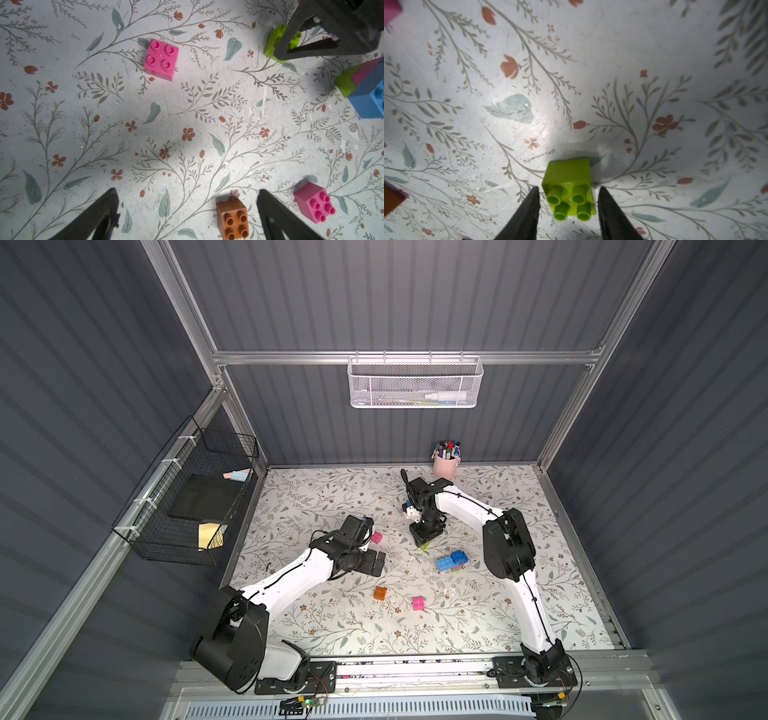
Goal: Assemble the number 4 with lego
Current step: Pick up the lego brick from the center of the board.
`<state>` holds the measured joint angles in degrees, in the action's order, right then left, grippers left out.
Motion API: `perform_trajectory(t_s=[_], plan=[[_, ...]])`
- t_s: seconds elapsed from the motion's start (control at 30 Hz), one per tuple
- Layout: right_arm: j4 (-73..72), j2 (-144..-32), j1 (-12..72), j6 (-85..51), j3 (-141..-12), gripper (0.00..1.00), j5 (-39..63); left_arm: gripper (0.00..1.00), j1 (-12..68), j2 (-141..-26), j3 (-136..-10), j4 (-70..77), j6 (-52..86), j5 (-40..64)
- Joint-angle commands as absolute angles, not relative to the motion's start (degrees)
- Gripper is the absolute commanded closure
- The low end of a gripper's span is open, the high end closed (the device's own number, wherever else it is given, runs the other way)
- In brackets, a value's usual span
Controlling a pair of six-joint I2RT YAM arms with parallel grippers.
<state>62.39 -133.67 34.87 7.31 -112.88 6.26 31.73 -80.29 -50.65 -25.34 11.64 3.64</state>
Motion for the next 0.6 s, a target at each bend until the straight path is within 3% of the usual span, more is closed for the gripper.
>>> perform_trajectory(t_s=[0.0, 0.4, 0.57], plan=[[63.63, -134.60, 35.20, 8.00, -112.55, 0.55, 5.00, 0.00, 31.37, -80.46, -50.01, -24.46, 12.39, 4.03], [63.78, -135.38, 36.26, 7.86, -112.49, 0.60, 4.46, 0.01, 31.38, -80.24, -49.72, -24.11, 12.54, 3.87], [63.75, -135.28, 36.30, 7.18, -112.41, 0.73, 4.66, 0.00, 31.36, -79.98, -49.59, -23.91, 12.49, 3.78]])
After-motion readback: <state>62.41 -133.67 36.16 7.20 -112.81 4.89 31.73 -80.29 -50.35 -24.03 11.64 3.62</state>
